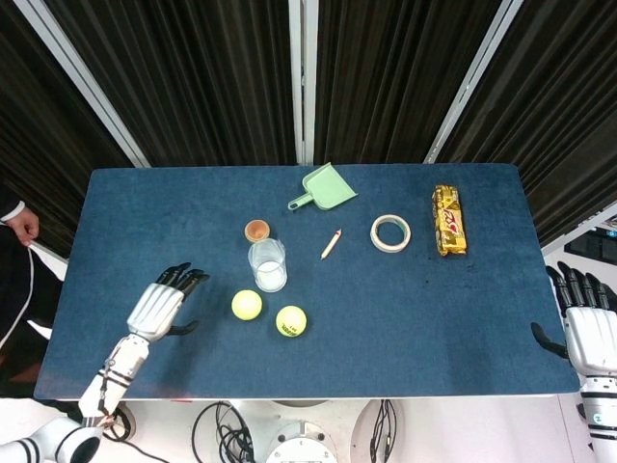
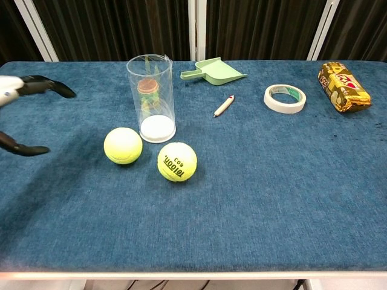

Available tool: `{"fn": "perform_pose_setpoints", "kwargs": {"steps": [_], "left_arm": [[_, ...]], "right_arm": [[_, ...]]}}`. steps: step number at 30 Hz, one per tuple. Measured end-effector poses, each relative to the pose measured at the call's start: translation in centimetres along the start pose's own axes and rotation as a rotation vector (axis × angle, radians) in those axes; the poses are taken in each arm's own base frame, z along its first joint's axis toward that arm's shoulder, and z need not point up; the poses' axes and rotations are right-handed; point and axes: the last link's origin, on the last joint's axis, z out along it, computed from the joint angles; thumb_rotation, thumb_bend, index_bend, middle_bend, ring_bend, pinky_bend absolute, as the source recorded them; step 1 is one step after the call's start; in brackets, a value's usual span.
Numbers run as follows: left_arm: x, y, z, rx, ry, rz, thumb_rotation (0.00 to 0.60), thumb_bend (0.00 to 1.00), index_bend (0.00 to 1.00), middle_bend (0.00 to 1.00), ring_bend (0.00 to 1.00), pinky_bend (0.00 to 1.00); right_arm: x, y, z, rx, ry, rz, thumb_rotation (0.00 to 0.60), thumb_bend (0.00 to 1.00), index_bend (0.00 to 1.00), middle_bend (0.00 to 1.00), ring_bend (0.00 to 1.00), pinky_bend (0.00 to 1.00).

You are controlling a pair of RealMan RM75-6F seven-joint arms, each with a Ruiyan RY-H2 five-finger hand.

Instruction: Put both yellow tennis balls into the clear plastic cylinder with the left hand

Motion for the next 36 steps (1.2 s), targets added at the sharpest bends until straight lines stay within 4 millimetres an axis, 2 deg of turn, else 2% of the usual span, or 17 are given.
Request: {"fn": "perform_pose_setpoints", "kwargs": {"steps": [7,21,32,36], "left_arm": [[-1.9,0.7,2.3,-0.022,-0.031,-0.045,0.600,0.18,0.17,0.14,0.04,0.15],[-3.9,3.3,4.2,-0.107,-0.070,-0.098,0.600,0.18,0.19,0.18,0.10,0.21],[-5.1,4.7,5.0,-0.147,-0.076,-0.093,0.600,0.19,0.27,0.24,0.19,0.35],[-5.3,5.0,5.3,-0.157,-0.067,-0.090,0.600,0.21,0.32,0.30,0.26,0.45]], "right_arm": [[-0.1,0.3,0.1,-0.016,-0.015,0.003,0.600,0.24,0.00,0.00,0.00,0.00],[-0.4,0.6,0.3,-0.040,-0.037,0.007,0.600,0.24,0.00,0.00,0.00,0.00],[-0.4,1.1,0.3,-0.059,-0.051,0.013,0.600,0.24,0.00,0.00,0.00,0.00],[-0.4,1.2,0.3,-0.064,-0.054,0.016,0.600,0.24,0.00,0.00,0.00,0.00]]}}
